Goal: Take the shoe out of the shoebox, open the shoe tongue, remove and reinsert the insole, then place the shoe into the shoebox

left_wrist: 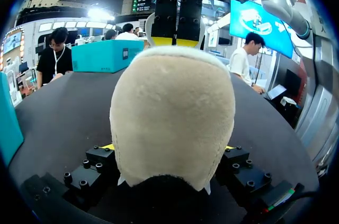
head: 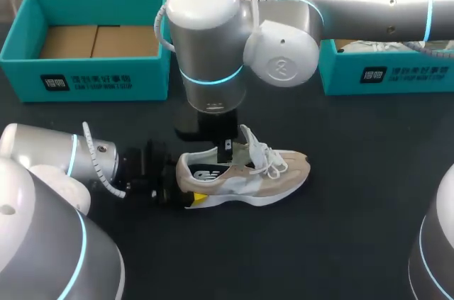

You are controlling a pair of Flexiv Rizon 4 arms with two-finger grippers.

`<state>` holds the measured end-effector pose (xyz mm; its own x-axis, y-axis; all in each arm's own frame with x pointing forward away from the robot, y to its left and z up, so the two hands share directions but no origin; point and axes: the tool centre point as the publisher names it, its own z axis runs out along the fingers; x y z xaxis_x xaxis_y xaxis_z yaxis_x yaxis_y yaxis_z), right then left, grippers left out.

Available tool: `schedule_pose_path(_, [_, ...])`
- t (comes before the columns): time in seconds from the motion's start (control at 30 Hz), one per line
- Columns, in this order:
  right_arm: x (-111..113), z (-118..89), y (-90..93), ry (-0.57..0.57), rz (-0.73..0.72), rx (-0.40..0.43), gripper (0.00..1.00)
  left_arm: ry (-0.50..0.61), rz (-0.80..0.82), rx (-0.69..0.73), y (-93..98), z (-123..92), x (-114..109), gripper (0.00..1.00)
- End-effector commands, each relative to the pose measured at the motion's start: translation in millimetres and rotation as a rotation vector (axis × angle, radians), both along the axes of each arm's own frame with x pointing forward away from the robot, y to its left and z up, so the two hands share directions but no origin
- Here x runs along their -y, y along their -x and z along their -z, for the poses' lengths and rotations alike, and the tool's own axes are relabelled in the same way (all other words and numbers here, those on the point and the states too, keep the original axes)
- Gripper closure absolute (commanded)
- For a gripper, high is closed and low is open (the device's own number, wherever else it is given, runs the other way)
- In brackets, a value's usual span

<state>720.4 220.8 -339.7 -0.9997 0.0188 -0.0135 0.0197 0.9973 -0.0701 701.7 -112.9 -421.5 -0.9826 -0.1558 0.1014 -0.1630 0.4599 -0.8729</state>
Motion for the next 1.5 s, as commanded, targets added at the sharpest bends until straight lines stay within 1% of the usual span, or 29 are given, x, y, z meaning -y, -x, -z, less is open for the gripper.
schedule_pose_path(0.03, [-5.9, 11.5, -4.8, 0.025, -0.01, 0.008, 1.0, -0.003, -0.002, -0.001, 1.5, 9.0, -0.8, 1.0])
schedule_pose_path(0.1, [-5.2, 15.6, -5.3, 0.043, -0.017, 0.001, 1.0, -0.003, -0.002, -0.001, 1.5, 9.0, -0.8, 1.0])
schedule_pose_path(0.33, [3.6, 29.3, -0.1, 0.048, 0.009, -0.019, 1.0, -0.003, -0.002, -0.001, 1.5, 9.0, -0.8, 1.0])
schedule_pose_path(0.67, [2.2, 32.3, -12.9, 0.04, 0.02, 0.016, 1.0, -0.003, -0.002, -0.001, 1.5, 9.0, -0.8, 1.0])
schedule_pose_path(0.7, [1.4, 33.4, -13.2, 0.04, 0.018, 0.011, 0.92, -0.003, -0.002, -0.001, 1.5, 9.0, -0.8, 1.0])
schedule_pose_path(0.73, [0.6, 34.6, -13.5, 0.04, 0.019, 0.011, 0.69, -0.003, -0.002, -0.001, 1.5, 9.0, -0.8, 1.0])
schedule_pose_path(0.77, [-0.6, 36.7, -13.5, 0.041, 0.015, -0.005, 0.64, -0.003, -0.002, -0.001, 1.5, 9.0, -0.8, 1.0])
schedule_pose_path(0.93, [-3.3, 44.1, -13.4, 0.032, 0.012, -0.014, 0.67, -0.003, -0.002, -0.001, 1.5, 9.0, -0.8, 1.0])
schedule_pose_path(1.07, [-4.7, 50.4, -14.8, 0.026, 0.012, -0.022, 0.66, -0.003, -0.002, -0.001, 1.5, 9.0, -0.8, 1.0])
schedule_pose_path(1.17, [-6.0, 57.6, -14.7, 0.024, 0.004, -0.038, 0.67, -0.003, -0.002, -0.001, 1.5, 9.0, -0.8, 1.0])
schedule_pose_path(1.2, [-6.2, 61.5, -14.1, 0.018, -0.003, -0.056, 0.68, -0.003, -0.002, -0.001, 1.5, 9.0, -0.8, 1.0])
schedule_pose_path(1.27, [-5.8, 67.9, -11.7, 0.021, -0.003, -0.071, 0.71, -0.003, -0.002, -0.001, 1.5, 9.0, -0.8, 1.0])
schedule_pose_path(1.3, [-5.4, 70.1, -9.9, 0.017, 0.0, -0.08, 0.73, -0.003, -0.002, -0.001, 1.5, 9.0, -0.8, 1.0])
schedule_pose_path(1.33, [-4.5, 71.4, -7.3, 0.016, 0.005, -0.082, 0.8, -0.003, -0.002, -0.001, 1.5, 9.0, -0.8, 1.0])
schedule_pose_path(1.4, [-2.8, 72.8, -2.0, 0.016, 0.013, -0.094, 1.0, -0.003, -0.002, -0.001, 1.5, 9.0, -0.8, 1.0])
schedule_pose_path(1.5, [1.8, 71.5, 5.1, 0.009, 0.034, -0.097, 1.0, -0.003, -0.002, -0.001, 1.5, 9.0, -0.8, 1.0])
